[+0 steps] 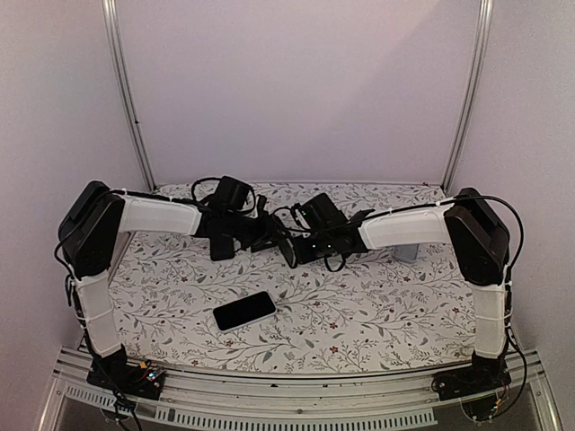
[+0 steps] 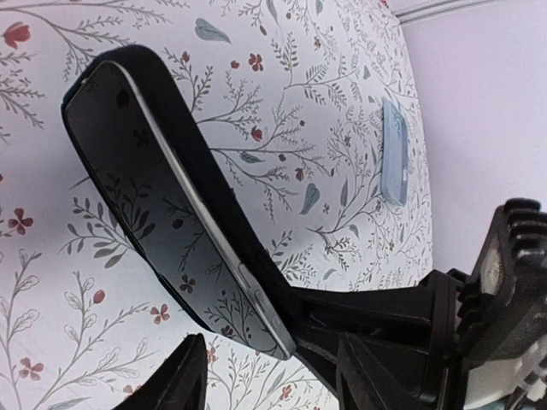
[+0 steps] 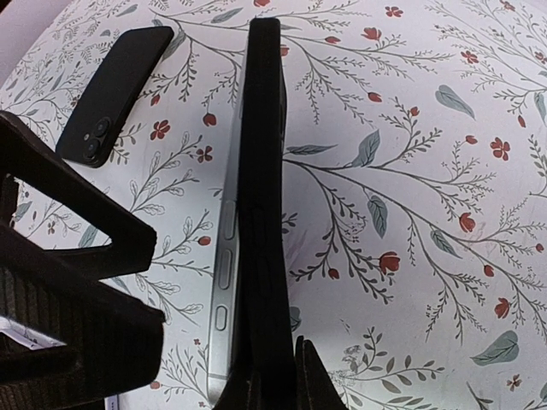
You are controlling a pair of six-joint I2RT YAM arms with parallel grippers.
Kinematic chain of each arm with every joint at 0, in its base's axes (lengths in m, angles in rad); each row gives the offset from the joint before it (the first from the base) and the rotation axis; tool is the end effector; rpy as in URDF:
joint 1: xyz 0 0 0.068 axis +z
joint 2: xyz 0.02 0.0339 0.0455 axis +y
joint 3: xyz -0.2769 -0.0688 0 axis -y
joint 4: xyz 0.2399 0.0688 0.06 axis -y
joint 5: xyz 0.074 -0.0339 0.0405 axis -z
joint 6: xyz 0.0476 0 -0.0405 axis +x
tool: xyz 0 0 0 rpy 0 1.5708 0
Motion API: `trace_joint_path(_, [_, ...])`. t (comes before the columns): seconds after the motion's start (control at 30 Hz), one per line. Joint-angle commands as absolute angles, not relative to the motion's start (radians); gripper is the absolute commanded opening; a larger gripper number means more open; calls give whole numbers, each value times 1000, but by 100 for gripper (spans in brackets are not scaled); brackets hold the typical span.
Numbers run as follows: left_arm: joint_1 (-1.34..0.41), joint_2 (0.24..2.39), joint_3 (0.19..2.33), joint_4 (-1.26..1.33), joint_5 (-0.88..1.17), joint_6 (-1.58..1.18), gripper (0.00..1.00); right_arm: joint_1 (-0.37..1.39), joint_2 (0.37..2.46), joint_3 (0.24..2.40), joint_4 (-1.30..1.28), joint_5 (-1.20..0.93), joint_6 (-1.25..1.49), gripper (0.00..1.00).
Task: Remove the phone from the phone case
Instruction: Pick up the phone from the center of the board.
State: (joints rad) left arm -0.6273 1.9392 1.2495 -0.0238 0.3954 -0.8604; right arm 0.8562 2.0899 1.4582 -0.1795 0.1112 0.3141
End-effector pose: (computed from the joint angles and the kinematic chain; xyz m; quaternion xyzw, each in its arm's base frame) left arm 0.3391 -0.2685 0.1883 -0.0226 0.8953 -0.4074 0.1789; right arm 0.3119 0.3515 0.1727 -0.2284 0.8990 0.1614 0.3371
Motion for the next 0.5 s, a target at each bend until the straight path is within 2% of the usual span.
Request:
trace_joint_path(0.0, [-645, 1994, 1283, -56, 394, -842, 53, 855, 2031, 1475, -129, 110, 305, 0])
trace_joint_path(0.33, [-664, 2051, 1317, -76, 400, -837, 53, 857, 2025, 1487, -137, 109, 301, 0])
trace_joint_path(0.47, [-669, 2066, 1338, -109, 402, -837, 54, 879, 2032, 1512, -162, 180, 277, 0])
